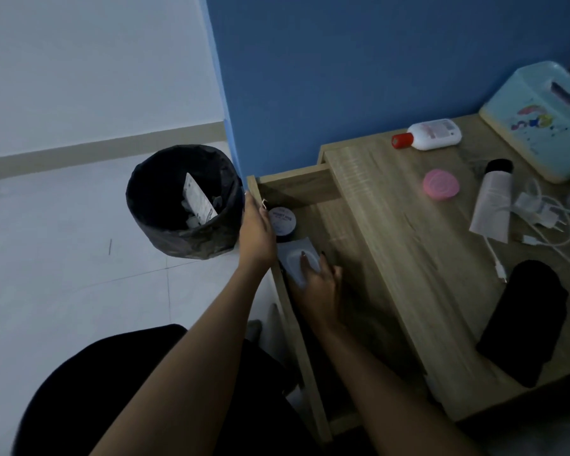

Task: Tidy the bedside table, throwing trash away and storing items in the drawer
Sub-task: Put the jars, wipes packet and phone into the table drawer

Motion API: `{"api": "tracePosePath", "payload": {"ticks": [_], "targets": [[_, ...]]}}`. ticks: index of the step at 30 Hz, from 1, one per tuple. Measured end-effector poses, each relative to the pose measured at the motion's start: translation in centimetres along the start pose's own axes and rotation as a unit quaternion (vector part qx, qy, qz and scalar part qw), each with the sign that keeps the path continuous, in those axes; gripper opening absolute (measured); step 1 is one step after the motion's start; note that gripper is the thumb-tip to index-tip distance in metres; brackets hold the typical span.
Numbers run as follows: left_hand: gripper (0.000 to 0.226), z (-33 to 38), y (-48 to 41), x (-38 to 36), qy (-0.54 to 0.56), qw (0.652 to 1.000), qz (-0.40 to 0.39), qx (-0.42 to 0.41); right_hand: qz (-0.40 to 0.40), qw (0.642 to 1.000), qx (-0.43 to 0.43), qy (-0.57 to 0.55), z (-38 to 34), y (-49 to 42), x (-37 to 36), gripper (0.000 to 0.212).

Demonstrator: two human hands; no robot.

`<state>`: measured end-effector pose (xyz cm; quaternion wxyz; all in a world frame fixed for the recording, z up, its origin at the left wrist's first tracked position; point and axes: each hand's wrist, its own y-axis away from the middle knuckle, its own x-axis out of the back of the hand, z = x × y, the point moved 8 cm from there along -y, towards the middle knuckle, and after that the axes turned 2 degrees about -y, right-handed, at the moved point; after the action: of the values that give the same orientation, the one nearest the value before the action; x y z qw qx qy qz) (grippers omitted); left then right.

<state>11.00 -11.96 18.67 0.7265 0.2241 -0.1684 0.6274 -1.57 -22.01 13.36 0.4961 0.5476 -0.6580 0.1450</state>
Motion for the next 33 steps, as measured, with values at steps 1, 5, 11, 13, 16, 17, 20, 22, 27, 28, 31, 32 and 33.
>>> {"api": "tracePosePath", "payload": {"ticks": [1, 5, 11, 13, 16, 17, 20, 22, 27, 28, 31, 32, 33], "targets": [[0.055, -0.1, 0.0, -0.1, 0.000, 1.000, -0.002, 0.005, -0.003, 1.000, -0.005, 0.003, 0.2, -0.3, -0.6, 0.061], [0.055, -0.2, 0.1, 0.1, -0.005, 1.000, 0.001, 0.008, -0.021, 0.999, -0.014, 0.019, 0.7, -0.5, -1.8, 0.071], [0.053, -0.2, 0.2, 0.2, 0.005, 1.000, 0.008, -0.010, -0.004, 0.998, -0.018, -0.052, 1.4, -0.1, -2.3, 0.055], [0.053, -0.3, 0.1, 0.2, 0.007, 1.000, 0.006, -0.011, -0.003, 0.999, -0.016, -0.038, 1.6, -0.3, -2.5, 0.059], [0.053, -0.4, 0.2, 0.2, 0.007, 1.000, 0.002, -0.010, -0.006, 0.999, -0.007, -0.039, 1.6, -0.1, -2.4, 0.054], [0.054, -0.4, 0.3, 0.1, 0.006, 1.000, 0.001, -0.008, -0.003, 0.999, -0.005, -0.040, 1.6, -0.2, -2.2, 0.053], [0.054, -0.5, 0.3, 0.2, 0.002, 1.000, 0.000, -0.006, 0.004, 1.000, 0.017, 0.025, 1.2, 0.1, -2.0, 0.058], [0.054, -0.6, 0.4, 0.2, 0.002, 1.000, -0.003, -0.001, 0.008, 0.999, 0.018, 0.025, 0.8, 0.2, -1.5, 0.057], [0.053, -1.0, 0.5, 0.3, 0.003, 1.000, -0.004, 0.007, 0.092, 0.994, 0.031, -0.041, -1.7, 0.5, 3.2, 0.054], [0.053, -1.1, 0.4, 0.3, 0.004, 1.000, -0.005, 0.011, 0.105, 0.992, 0.030, -0.056, -2.2, 0.6, 5.2, 0.050], [0.053, -1.2, 0.0, 0.2, -0.009, 1.000, -0.007, 0.010, 0.176, 0.978, 0.041, -0.106, -2.7, 0.8, 12.3, 0.038], [0.053, -1.2, 0.0, 0.2, -0.013, 1.000, -0.008, 0.006, 0.221, 0.967, 0.056, -0.111, -2.8, 0.9, 15.1, 0.035], [0.053, -1.1, -0.1, 0.2, -0.016, 1.000, -0.010, 0.002, 0.271, 0.954, 0.066, -0.113, -2.5, 0.9, 17.7, 0.033]]}}
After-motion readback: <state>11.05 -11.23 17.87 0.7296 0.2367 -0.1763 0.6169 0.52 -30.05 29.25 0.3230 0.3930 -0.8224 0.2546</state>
